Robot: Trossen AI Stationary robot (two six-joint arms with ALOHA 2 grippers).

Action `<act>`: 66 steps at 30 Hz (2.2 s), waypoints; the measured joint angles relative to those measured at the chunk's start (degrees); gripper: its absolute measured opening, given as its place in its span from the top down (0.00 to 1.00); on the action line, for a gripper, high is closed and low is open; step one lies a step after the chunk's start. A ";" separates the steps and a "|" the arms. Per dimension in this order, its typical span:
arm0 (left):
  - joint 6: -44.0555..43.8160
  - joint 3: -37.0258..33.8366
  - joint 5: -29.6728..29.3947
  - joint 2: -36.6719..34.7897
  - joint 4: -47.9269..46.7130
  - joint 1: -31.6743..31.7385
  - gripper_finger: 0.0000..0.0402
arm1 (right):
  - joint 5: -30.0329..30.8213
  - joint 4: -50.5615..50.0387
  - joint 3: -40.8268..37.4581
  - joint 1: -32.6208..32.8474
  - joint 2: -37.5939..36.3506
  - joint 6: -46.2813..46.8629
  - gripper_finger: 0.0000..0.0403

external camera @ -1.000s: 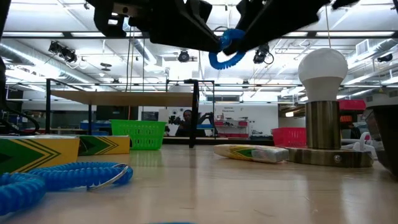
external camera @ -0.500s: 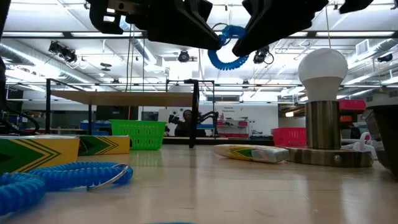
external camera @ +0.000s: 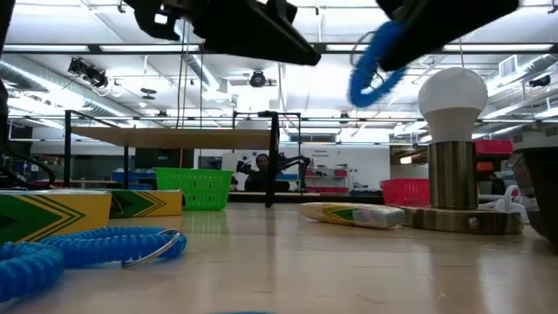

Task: Pick & Place Office Desk Supplies
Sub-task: Put the blue spring keychain into the black basket, then put the orange spring keychain into the black basket

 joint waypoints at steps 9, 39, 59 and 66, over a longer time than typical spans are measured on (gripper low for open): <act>-2.44 0.00 0.11 0.00 -8.22 1.87 0.59 | -6.40 -17.52 4.36 5.31 -0.24 15.39 0.97; 6.51 5.68 11.57 7.99 -5.01 14.51 0.44 | -27.38 -31.35 5.38 7.78 -0.20 35.31 0.50; 32.52 31.70 -0.22 28.54 -27.21 14.51 0.43 | -29.29 -33.05 5.38 7.99 -0.16 39.51 0.48; 37.90 34.28 1.05 28.96 -26.75 15.04 0.43 | -29.83 -33.33 5.38 9.83 -0.16 41.75 0.48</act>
